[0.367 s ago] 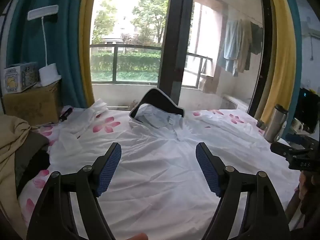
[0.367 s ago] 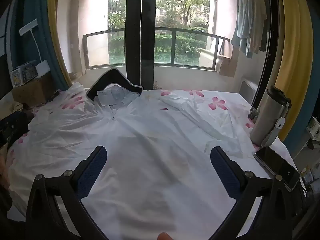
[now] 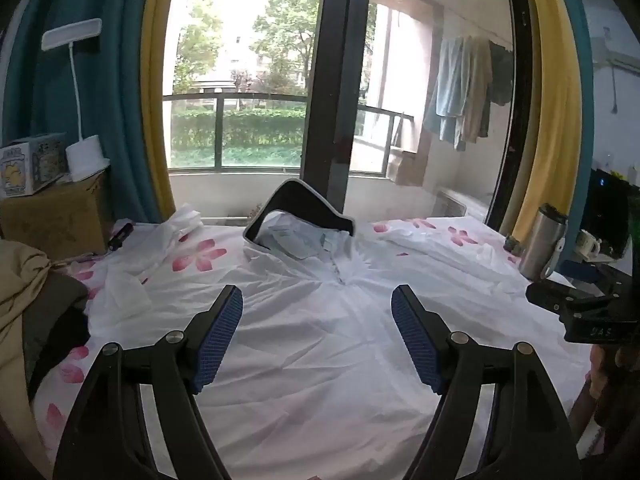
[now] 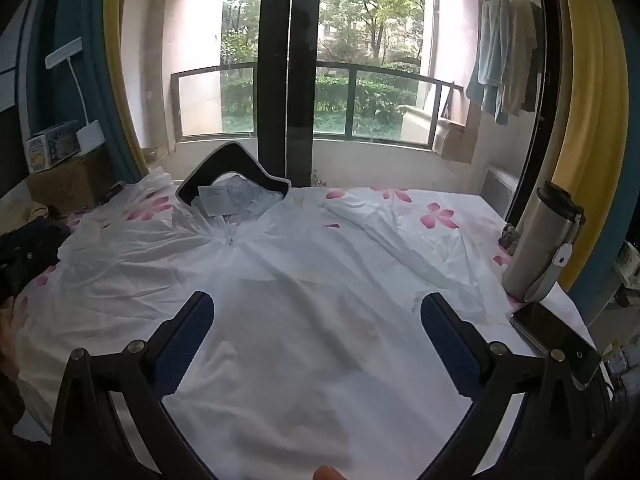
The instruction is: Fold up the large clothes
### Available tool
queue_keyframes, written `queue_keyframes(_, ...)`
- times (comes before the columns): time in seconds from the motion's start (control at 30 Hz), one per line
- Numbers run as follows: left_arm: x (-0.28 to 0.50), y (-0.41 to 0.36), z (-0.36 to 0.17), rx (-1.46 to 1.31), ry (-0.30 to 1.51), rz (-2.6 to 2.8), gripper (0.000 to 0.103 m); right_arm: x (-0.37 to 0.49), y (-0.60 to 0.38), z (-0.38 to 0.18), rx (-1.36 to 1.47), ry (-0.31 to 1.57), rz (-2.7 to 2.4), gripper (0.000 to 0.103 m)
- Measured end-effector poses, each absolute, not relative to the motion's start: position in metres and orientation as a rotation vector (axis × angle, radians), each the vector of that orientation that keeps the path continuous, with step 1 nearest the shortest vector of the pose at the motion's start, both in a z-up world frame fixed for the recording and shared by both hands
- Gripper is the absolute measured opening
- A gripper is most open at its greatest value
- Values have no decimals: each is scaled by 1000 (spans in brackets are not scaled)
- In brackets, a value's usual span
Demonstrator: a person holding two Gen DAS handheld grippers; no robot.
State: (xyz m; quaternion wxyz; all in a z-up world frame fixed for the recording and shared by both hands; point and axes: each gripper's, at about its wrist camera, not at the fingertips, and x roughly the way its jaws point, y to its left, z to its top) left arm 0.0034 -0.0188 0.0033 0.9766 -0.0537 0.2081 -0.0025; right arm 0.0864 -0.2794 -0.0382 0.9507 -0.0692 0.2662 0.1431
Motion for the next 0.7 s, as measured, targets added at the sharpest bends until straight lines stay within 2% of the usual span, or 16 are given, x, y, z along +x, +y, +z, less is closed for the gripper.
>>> queue_keyframes(0.7, 4, -20, 2, -126, 404, -9, 82, 92, -270, -38, -161, 529, 308, 102)
